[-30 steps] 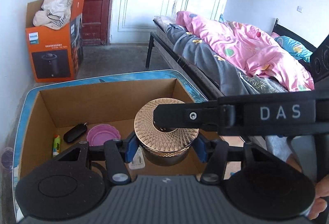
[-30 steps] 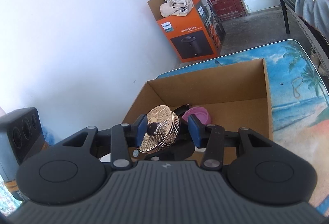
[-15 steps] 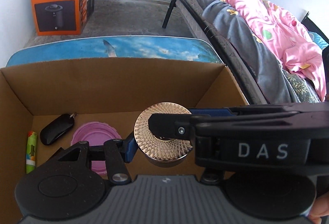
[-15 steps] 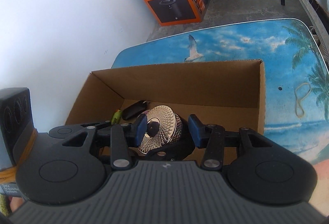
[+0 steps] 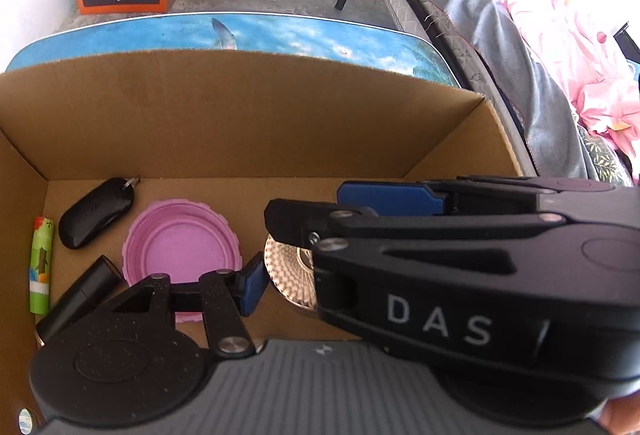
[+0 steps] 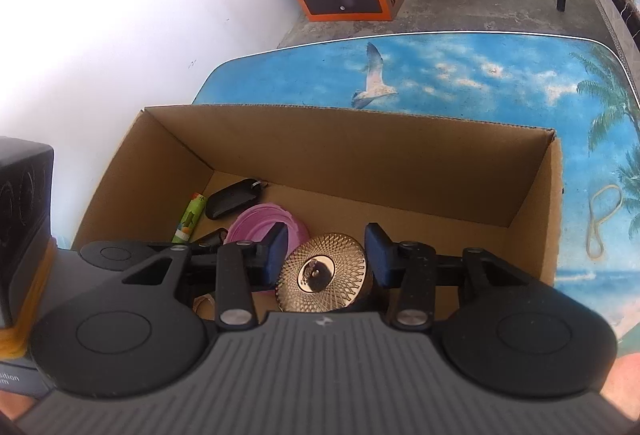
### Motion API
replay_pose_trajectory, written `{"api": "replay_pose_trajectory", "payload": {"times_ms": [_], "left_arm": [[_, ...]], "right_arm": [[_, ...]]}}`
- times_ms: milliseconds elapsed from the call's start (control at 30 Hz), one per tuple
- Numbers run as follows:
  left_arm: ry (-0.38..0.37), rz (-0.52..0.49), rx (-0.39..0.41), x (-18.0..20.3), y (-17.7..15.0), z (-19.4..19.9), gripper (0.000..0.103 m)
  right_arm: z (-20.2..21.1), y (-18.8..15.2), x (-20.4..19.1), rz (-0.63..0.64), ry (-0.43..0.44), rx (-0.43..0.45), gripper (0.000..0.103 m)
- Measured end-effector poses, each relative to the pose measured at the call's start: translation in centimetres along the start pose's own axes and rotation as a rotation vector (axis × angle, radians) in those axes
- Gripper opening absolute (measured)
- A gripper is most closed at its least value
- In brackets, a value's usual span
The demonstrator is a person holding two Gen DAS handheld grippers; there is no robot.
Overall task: Organize rigid objects
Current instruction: 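Carry the gold jar into the box and open the right tool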
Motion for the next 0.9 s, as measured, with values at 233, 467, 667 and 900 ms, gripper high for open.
{"api": "replay_pose_trajectory", "payload": {"times_ms": [233,467,667,900], "left_arm": [[0.005,-0.011,0.024,0.2,-0.1,0.5,0.062],[0.031,-0.041,0.164,1.2,-1.0,4.2,0.088],[0.020,-0.088,0.377,3.1,-5.9,11.0,0.095],[-0.054,-0.150,0.504,4.6,-16.5,12.8,0.102]], "right_arm": [[0.1,-0.1,-0.1,-0.002,0.005,0.017,0.042],[5.2,-1.0,-1.7,0.007,0.052,0.159,0.042],[14.4,-5.8,-4.3,0.022,0.177,0.401,0.042],[18.6,-15.8,-7.7,0.066,0.264,0.541,0.043]]}}
Point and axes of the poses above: each gripper's, at about its wrist camera, not at the fingertips, and z roughly against the way its jaws point, x to its right, y to its top, the point moved 10 cm from there along -z, roughly the way its jaws point, and after that the axes turned 15 degrees about -x, right-handed, at the moved point
